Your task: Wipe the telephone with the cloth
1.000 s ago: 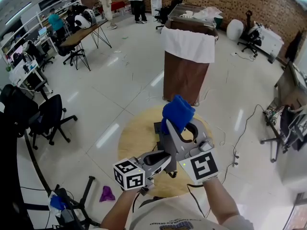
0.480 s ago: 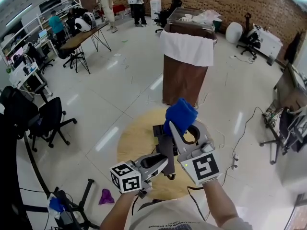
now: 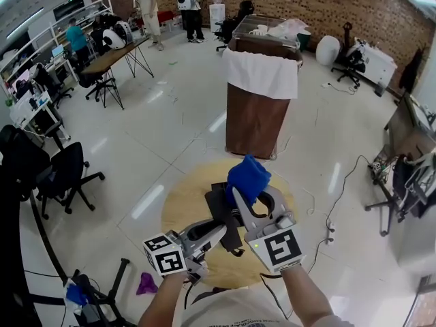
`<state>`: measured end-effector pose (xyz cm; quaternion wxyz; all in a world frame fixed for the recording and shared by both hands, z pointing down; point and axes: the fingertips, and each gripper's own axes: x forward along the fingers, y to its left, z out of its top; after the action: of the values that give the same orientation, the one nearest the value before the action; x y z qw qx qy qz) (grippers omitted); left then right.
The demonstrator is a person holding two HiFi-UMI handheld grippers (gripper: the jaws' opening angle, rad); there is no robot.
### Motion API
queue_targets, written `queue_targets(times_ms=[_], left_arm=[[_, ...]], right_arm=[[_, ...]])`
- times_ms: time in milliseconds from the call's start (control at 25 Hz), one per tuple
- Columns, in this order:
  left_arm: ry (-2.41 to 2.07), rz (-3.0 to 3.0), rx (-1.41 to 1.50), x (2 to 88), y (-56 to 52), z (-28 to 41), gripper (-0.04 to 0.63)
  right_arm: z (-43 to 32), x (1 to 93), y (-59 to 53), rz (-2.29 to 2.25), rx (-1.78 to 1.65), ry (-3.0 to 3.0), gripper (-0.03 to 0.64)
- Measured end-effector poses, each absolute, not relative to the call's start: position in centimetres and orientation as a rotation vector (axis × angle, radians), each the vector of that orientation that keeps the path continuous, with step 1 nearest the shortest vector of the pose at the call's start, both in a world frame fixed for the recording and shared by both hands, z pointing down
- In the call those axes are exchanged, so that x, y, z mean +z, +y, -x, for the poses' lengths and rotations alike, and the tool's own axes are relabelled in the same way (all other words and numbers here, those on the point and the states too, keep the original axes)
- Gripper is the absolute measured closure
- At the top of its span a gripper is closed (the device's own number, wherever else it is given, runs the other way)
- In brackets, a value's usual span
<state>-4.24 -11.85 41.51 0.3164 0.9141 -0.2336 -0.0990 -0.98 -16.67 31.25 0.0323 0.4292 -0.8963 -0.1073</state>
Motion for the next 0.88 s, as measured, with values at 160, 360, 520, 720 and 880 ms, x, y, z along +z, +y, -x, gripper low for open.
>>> queue_targets(times_ms=[160,360,520,720,880], left_arm=[[-0.637,-2.400,-0.273,41.2,-12.5,4.7,0.534],[-0.654,-2.388,-0.293,40.8,-12.9,5.3,0.534],[-0.664,-2.389,-0.310,40.3,-13.1,5.6,0.534],[-0.680,-2.394,-0.322,39.8,-13.7,6.0,0.534],[-0.691,-2.397,-0.332,39.4,-14.2,6.2,0.534]], right_arm=[[1.2,32.2,-16.2,-1.303,-0.300,-2.763,0.555],[1.5,33.2,-15.6,-1.284,-0.270,-2.761,0.555],[1.5,33.9,-14.9,-1.273,-0.257,-2.760,0.555],[1.3,35.2,-14.2,-1.264,-0.212,-2.755,0.555],[0.9,36.1,-13.8,-1.261,-0.178,-2.751,0.555]])
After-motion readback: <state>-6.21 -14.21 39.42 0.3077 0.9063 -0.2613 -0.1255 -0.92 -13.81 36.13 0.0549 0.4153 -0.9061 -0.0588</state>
